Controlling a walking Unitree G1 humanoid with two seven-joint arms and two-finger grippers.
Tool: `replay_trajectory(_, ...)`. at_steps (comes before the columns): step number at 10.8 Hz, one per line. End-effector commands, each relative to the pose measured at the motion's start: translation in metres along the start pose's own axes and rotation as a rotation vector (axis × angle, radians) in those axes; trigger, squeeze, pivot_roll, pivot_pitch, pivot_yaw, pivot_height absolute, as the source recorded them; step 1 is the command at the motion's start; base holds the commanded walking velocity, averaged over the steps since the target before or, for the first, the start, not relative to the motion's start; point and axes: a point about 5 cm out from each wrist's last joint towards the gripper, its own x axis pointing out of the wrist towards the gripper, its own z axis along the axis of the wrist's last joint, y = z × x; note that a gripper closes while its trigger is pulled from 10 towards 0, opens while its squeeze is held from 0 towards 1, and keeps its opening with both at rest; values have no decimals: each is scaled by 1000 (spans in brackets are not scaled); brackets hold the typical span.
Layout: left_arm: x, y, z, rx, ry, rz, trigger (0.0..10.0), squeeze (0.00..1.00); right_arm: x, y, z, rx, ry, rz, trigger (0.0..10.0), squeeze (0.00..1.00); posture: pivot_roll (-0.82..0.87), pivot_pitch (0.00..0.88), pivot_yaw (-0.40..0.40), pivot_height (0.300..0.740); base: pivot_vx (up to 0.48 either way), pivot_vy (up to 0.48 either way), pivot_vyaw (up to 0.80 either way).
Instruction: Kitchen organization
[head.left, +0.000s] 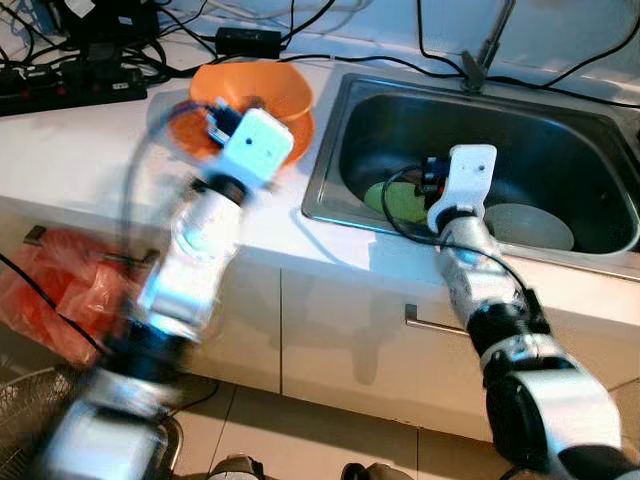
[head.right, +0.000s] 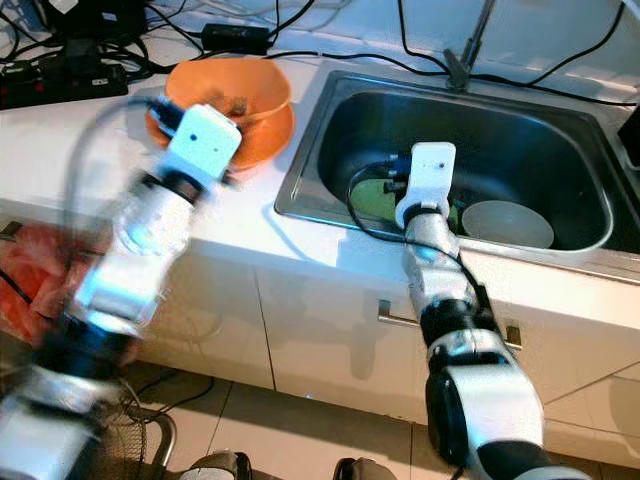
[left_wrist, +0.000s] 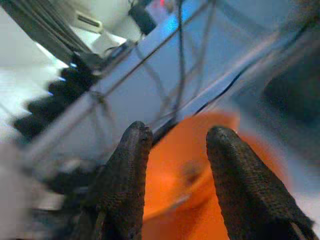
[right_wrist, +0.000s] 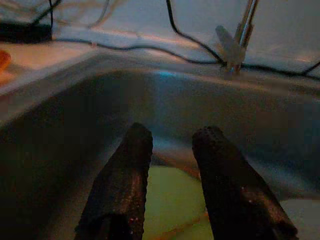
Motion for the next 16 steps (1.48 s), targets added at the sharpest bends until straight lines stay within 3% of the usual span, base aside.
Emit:
replay_trajectory(1,1,-8,1,53,2,-19,10000,0,-1,-1,0,15,-3,-10,10000,0,95,88,-66,740,0,0,0)
replay_trajectory(2,2,-9,-7,161,36,-31,10000,0,-1,-1,-1,17,-1,-9,10000,0,95,80,-64,740,0,0,0)
replay_trajectory(4,5,-14,-18,289,79,-71,10000,0,-1,0,0,25,-7,-11,10000,0,92,76,-60,740,0,0,0)
replay_trajectory(6,9,-17,-26,359,117,-112,10000,0,-1,1,1,32,-11,-12,10000,0,93,77,-59,740,0,0,0)
replay_trajectory(9,23,-13,-28,434,121,-80,10000,0,-2,1,1,37,-14,-14,10000,0,89,80,-57,740,0,0,0)
replay_trajectory(13,34,-10,-35,486,164,-65,10000,0,-2,0,1,38,-13,-18,10000,0,79,88,-55,740,0,0,0)
replay_trajectory(14,36,-9,-36,493,174,-65,8902,0,-2,0,0,38,-12,-18,10000,0,79,88,-55,740,0,0,0)
replay_trajectory(15,37,-9,-36,493,179,-63,549,0,-2,0,0,38,-12,-19,10000,0,77,89,-54,740,0,0,0)
replay_trajectory(16,38,-8,-36,491,182,-60,0,0,-2,1,0,39,-9,-19,10000,0,77,89,-54,740,0,0,0)
